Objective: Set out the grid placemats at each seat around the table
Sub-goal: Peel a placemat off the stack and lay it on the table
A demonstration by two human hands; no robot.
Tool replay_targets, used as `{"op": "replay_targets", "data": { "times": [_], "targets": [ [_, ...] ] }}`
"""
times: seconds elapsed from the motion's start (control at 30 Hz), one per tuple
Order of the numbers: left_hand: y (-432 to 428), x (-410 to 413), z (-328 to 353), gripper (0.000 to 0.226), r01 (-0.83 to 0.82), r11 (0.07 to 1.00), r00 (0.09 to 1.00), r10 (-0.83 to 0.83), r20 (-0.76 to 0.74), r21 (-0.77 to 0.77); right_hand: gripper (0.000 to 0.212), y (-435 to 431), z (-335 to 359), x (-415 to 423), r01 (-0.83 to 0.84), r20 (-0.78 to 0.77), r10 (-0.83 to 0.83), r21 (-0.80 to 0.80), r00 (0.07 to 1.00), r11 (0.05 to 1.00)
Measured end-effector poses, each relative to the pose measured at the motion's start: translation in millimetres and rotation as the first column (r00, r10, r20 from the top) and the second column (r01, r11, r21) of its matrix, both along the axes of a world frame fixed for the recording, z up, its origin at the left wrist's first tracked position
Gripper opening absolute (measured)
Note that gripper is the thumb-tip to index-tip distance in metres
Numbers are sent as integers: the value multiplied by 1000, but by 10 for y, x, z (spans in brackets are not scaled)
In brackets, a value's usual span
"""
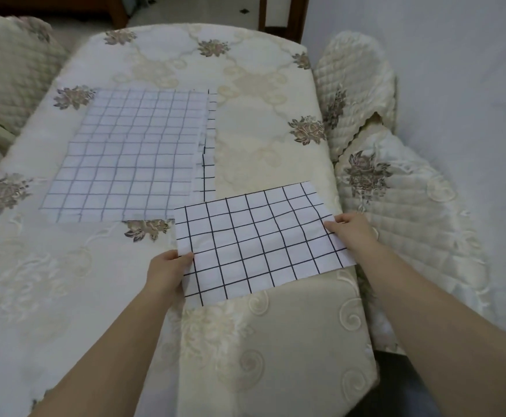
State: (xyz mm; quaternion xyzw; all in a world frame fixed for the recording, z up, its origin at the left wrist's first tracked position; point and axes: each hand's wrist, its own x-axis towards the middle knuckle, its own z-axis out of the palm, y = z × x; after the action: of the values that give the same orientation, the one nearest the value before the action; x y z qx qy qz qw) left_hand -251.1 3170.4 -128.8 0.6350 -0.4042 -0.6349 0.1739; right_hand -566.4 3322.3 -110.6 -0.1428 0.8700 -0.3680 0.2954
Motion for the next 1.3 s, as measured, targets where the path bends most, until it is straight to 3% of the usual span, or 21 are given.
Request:
{"op": "replay_targets", "data": {
  "times": [0.23, 0.33, 0.4, 0.47, 0.57, 0.67, 0.77, 0.9, 1.07, 1.2, 1.3],
  "targets": [
    [47, -89, 24, 14, 28, 991, 999, -25, -22, 133, 22, 125, -158, -28, 128, -90, -128, -3, 988, 992],
    [123, -164, 17, 6, 10, 984, 999, -3, -40, 179, 16, 257, -142, 41, 212, -137, -224, -98, 965, 972],
    [196, -238, 11, 13, -15, 976, 998, 28, -55, 217, 16, 328, -130, 113, 296, -124, -317, -161, 940, 941],
    [296, -309, 7, 15, -27, 964, 996, 48, -75, 264, 19, 385, -116, 233, 423, 69, -418, -187, 906, 887],
    [490, -433, 20, 6, -32, 942, 989, 78, -123, 333, 44, 487, -37, 575, 451, 485, -391, -8, 783, 893],
    [681, -557, 35, 7, -9, 916, 975, 97, -201, 400, 75, 608, 3, 872, 340, 610, -316, 81, 726, 937],
    [851, -678, 84, 9, 14, 893, 960, 114, -255, 450, 84, 630, -13, 1054, 322, 691, -284, 78, 665, 944],
    [1047, -765, 223, 8, 57, 877, 937, 119, -330, 476, 62, 577, -54, 1198, 487, 705, -338, -11, 623, 874],
    [1097, -657, 351, 10, 140, 830, 901, 118, -417, 539, 30, 576, -194, 1185, 646, 550, -507, -79, 664, 759],
    [1070, -528, 363, 16, 310, 800, 879, -35, -476, 514, 31, 591, -257, 1148, 686, 595, -508, -103, 623, 720],
    [880, -423, 310, 14, 245, 844, 905, -23, -425, 477, 30, 606, -255, 1102, 665, 543, -524, -87, 656, 742]
  ]
}}
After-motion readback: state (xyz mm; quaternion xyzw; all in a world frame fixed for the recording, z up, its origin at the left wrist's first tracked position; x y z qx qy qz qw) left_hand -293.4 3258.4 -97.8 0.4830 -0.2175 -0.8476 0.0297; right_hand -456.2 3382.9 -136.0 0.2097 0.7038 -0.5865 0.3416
